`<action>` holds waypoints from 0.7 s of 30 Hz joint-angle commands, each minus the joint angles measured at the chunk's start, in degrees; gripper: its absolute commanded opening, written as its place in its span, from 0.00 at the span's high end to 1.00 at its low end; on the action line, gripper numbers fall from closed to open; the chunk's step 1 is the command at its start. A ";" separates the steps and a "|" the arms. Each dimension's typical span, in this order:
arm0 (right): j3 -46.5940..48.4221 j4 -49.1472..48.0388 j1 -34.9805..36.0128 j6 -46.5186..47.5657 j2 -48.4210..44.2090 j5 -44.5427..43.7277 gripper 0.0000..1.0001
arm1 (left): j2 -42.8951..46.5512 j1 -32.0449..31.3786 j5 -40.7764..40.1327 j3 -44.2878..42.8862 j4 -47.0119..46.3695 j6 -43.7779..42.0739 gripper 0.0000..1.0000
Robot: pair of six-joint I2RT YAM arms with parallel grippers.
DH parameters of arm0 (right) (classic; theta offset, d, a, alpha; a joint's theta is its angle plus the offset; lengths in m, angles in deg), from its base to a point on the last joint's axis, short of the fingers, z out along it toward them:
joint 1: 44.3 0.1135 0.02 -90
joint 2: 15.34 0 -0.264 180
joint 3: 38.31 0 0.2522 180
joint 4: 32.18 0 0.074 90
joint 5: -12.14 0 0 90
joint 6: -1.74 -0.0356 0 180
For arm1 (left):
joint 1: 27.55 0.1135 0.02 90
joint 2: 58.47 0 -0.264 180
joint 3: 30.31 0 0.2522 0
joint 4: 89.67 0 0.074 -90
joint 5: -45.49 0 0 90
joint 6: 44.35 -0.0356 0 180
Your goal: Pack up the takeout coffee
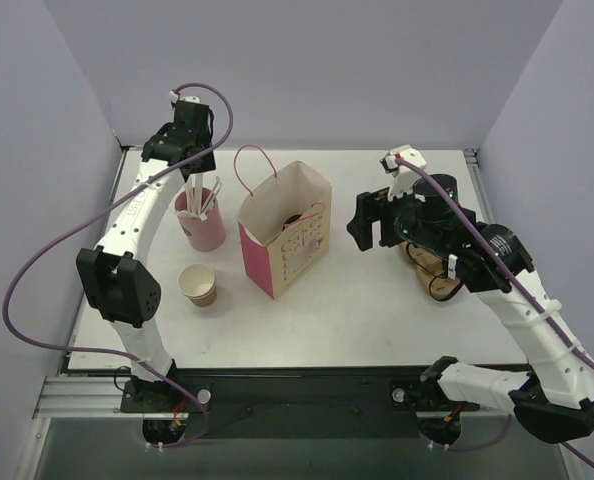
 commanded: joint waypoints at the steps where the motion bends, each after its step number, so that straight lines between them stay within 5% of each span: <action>1: -0.15 0.81 -0.01 1.50 -1.70 -0.11 0.27 | 1.74 1.44 -4.35 -1.96 -1.47 -2.24 0.50; 21: 1.60 0.82 0.08 1.67 -1.70 -5.21 0.27 | 0.51 3.91 -2.15 5.07 -2.62 -1.63 0.61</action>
